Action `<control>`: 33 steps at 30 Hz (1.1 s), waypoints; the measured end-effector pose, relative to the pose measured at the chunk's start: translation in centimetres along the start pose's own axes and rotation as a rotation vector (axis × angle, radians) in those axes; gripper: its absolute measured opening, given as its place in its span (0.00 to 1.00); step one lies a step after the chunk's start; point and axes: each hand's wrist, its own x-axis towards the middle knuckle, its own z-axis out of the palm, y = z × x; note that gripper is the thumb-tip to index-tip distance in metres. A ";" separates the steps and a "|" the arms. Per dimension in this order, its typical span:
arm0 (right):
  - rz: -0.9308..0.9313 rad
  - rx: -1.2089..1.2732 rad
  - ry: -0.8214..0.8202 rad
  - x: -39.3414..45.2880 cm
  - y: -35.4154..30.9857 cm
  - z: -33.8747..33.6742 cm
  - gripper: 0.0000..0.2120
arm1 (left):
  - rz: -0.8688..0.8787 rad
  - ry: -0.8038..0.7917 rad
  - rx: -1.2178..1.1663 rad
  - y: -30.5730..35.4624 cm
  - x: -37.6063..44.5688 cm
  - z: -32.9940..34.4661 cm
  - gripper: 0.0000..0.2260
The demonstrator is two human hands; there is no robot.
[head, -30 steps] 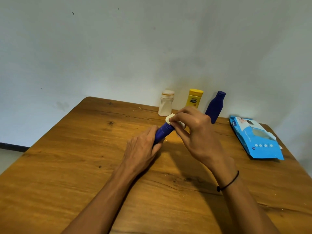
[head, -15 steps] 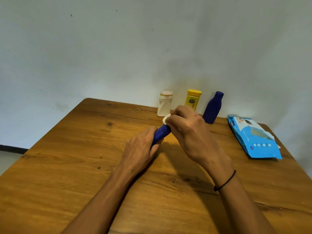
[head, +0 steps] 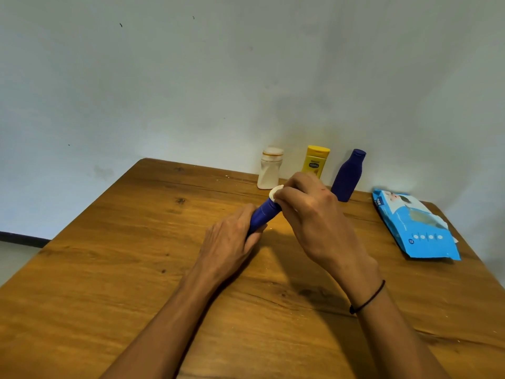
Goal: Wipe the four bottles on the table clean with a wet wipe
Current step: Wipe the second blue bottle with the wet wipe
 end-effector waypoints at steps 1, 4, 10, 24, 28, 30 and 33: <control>-0.013 0.023 -0.009 0.0 0.2 -0.1 0.08 | 0.001 0.006 0.000 0.0 0.0 0.0 0.13; -0.024 0.100 -0.073 0.2 0.9 -0.6 0.06 | 0.001 0.012 -0.014 0.0 -0.1 0.0 0.13; 0.020 0.085 -0.132 0.4 1.6 -1.4 0.07 | -0.014 0.037 -0.019 0.0 -0.1 0.0 0.13; -0.058 0.034 -0.112 0.3 1.0 -1.2 0.07 | -0.003 0.009 -0.024 0.2 -0.2 0.0 0.14; -0.047 0.060 -0.190 0.5 1.0 -2.2 0.06 | -0.003 0.000 -0.022 0.2 -0.2 0.0 0.14; -0.013 0.039 -0.208 0.5 1.4 -2.6 0.05 | -0.002 -0.005 -0.029 0.1 -0.2 0.0 0.14; 0.039 -0.004 -0.236 0.2 2.2 -2.6 0.05 | 0.003 0.002 -0.054 -0.1 -0.3 -0.2 0.12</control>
